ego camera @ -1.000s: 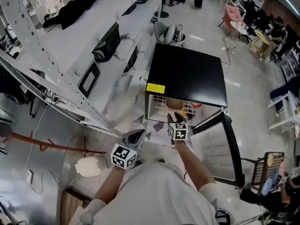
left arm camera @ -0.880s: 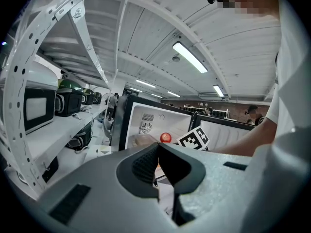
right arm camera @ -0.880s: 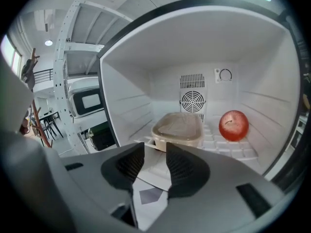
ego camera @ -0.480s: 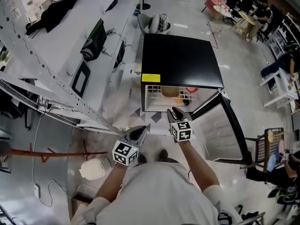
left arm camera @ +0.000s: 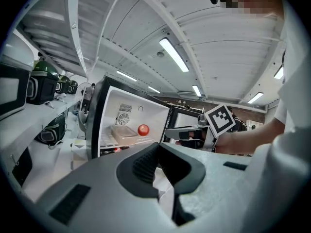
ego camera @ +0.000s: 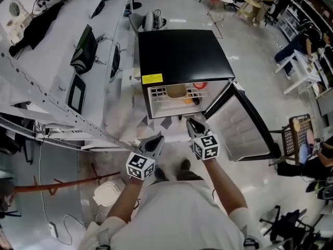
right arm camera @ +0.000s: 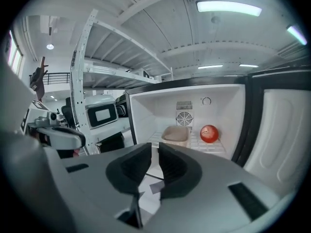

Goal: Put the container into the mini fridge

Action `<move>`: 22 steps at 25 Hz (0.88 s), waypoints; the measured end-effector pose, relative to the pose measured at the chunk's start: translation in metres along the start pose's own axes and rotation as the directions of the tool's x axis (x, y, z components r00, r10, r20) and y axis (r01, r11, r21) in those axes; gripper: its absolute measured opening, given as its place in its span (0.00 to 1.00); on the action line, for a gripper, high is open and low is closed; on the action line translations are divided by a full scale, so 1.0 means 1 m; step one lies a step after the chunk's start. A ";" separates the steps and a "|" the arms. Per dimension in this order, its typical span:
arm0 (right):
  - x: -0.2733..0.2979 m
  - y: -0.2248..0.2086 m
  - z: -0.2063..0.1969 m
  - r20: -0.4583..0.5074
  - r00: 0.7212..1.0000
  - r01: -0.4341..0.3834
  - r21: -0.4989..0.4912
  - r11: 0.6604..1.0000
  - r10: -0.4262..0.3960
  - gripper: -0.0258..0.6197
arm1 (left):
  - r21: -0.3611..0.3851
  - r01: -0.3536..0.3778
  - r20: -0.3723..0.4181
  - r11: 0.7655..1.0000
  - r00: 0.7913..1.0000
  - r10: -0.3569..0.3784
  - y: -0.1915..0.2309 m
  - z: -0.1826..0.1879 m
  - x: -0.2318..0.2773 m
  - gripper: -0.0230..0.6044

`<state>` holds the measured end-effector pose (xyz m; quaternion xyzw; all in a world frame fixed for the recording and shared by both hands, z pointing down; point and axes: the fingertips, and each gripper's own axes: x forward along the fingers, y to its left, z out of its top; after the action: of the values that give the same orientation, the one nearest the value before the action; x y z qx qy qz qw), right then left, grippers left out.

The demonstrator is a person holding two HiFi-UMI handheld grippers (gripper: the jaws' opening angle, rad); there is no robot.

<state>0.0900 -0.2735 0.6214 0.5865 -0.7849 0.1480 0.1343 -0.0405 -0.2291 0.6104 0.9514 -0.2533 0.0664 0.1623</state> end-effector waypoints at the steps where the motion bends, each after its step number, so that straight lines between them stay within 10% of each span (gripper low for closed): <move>1: -0.005 -0.002 -0.001 0.000 1.000 0.007 0.003 1.000 -0.007 0.12 | 0.002 0.006 0.002 1.000 1.000 -0.006 -0.003 0.001 0.002 0.04; 22: -0.086 -0.025 0.057 0.167 0.978 -0.120 -0.054 0.991 0.127 0.05 | 0.122 -0.124 0.105 0.985 0.988 0.111 -0.060 0.068 0.007 0.04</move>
<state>0.1352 -0.2267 0.5381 0.5440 -0.8315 0.0885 0.0701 -0.0018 -0.2066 0.5313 0.9453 -0.3121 0.0452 0.0840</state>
